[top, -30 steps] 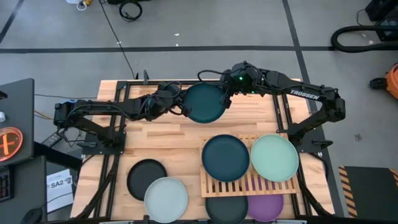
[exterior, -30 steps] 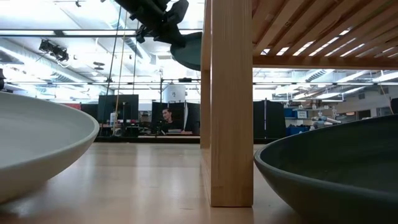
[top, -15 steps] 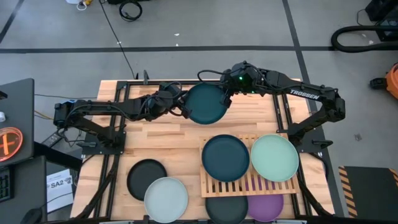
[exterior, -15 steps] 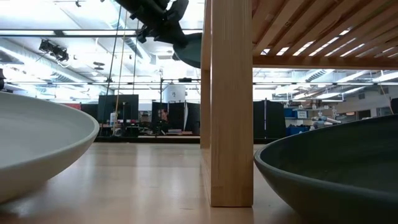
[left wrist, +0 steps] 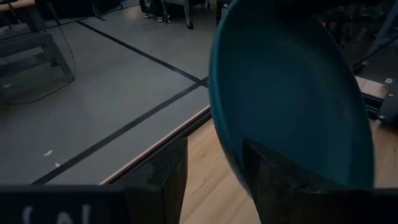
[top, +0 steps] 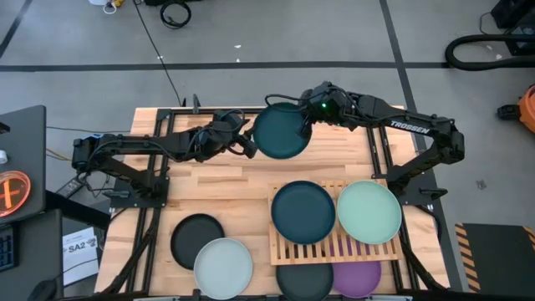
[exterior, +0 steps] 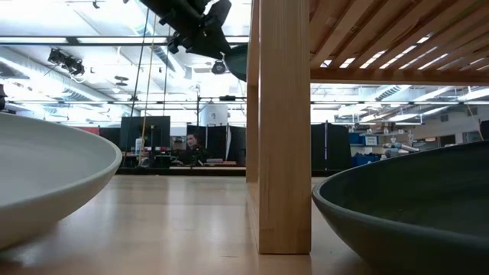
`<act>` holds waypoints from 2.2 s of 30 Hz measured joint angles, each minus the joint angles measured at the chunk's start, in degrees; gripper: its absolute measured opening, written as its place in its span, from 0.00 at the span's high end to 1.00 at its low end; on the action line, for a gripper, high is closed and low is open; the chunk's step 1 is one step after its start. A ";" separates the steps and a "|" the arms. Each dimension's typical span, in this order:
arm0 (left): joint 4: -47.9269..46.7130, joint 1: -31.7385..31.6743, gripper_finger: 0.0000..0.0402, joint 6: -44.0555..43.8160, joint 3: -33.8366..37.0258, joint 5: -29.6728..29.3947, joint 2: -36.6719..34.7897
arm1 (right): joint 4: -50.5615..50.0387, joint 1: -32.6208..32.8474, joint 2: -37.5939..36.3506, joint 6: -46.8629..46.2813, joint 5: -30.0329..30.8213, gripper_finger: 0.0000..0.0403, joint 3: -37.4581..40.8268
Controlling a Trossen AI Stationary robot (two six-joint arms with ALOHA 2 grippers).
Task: Place and stack plates onto a shelf
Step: Stack the dark green plate on top of the light green plate
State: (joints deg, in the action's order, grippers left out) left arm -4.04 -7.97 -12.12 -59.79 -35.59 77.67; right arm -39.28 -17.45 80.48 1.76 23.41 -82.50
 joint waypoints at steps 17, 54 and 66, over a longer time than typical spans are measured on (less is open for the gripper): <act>-10.77 0.40 0.60 -0.76 0.04 0.43 0.00 | -1.88 0.00 -3.13 -2.58 1.43 0.96 0.00; -21.13 0.57 0.60 -3.65 0.07 0.48 0.00 | -42.61 9.52 -26.31 -39.78 -41.31 0.96 0.00; -21.15 0.57 0.60 -3.69 0.07 0.50 0.00 | -46.10 27.59 -22.07 -47.29 -34.88 0.96 0.00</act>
State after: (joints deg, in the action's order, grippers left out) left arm -25.19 -7.40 -15.81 -59.72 -35.09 77.67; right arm -85.38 10.14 58.40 -45.53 -11.47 -82.50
